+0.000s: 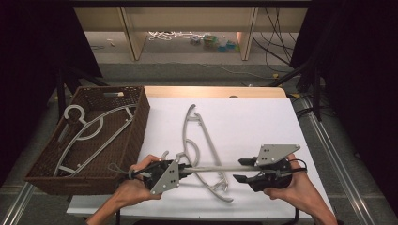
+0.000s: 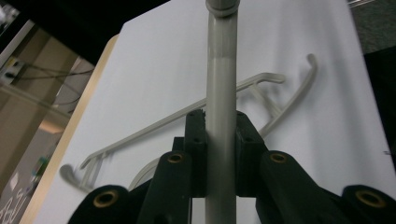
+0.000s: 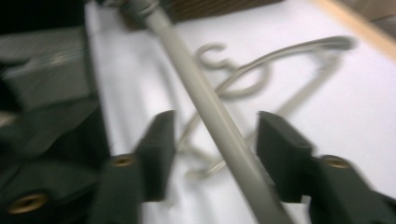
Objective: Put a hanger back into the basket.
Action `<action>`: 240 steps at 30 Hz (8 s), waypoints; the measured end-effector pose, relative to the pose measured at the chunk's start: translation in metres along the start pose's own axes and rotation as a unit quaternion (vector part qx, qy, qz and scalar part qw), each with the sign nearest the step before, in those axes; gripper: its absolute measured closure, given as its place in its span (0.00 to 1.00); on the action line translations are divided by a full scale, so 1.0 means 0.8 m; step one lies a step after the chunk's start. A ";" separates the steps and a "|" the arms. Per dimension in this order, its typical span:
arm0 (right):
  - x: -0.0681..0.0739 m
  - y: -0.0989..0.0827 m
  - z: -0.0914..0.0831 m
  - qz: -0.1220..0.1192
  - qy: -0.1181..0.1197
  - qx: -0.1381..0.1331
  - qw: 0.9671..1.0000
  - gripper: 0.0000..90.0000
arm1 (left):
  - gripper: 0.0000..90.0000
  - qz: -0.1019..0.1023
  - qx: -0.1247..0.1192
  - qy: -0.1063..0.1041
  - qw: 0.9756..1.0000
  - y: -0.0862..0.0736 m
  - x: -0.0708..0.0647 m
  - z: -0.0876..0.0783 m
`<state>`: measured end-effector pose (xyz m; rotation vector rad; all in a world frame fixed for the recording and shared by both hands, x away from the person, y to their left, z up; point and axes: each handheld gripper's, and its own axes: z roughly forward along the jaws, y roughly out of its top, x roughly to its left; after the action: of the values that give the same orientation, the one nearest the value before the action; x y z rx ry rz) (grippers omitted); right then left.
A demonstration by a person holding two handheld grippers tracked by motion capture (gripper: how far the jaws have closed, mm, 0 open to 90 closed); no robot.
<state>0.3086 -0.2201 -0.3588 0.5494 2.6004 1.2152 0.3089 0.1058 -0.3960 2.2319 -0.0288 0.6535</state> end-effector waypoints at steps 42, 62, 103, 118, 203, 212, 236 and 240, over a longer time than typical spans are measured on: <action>0.017 -0.041 0.019 0.097 -0.103 -0.068 0.988 0.22 | 0.88 -0.401 -0.042 0.058 0.913 -0.030 0.156 -0.150; 0.015 -0.045 0.024 0.102 -0.104 -0.063 0.987 0.20 | 0.88 -0.450 -0.022 0.168 0.877 -0.114 0.199 -0.234; 0.014 -0.049 0.029 0.103 -0.093 -0.053 0.989 0.20 | 0.88 -0.417 0.098 0.203 0.881 -0.254 0.190 -0.263; 0.013 -0.049 0.030 0.104 -0.094 -0.050 0.989 0.20 | 0.88 -0.413 0.177 0.136 0.883 -0.272 0.189 -0.222; 0.010 -0.052 0.043 0.109 -0.087 -0.064 0.988 0.18 | 0.19 -0.379 -0.120 0.160 0.904 -0.062 -0.010 -0.088; 0.015 -0.035 0.071 0.089 -0.073 -0.038 0.993 0.18 | 0.19 -0.346 -0.118 0.145 0.919 -0.069 -0.034 -0.070; 0.007 0.018 0.208 0.049 -0.025 0.118 0.991 0.26 | 0.19 -0.337 -0.125 0.157 0.920 -0.087 -0.034 -0.067; 0.002 0.023 0.227 0.044 -0.018 0.151 0.987 0.31 | 0.19 -0.340 -0.129 0.157 0.918 -0.088 -0.033 -0.067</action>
<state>0.3746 -0.0832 -0.4596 0.7412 2.7722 0.8268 0.2782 0.1866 -0.4271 1.6950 0.7468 0.5618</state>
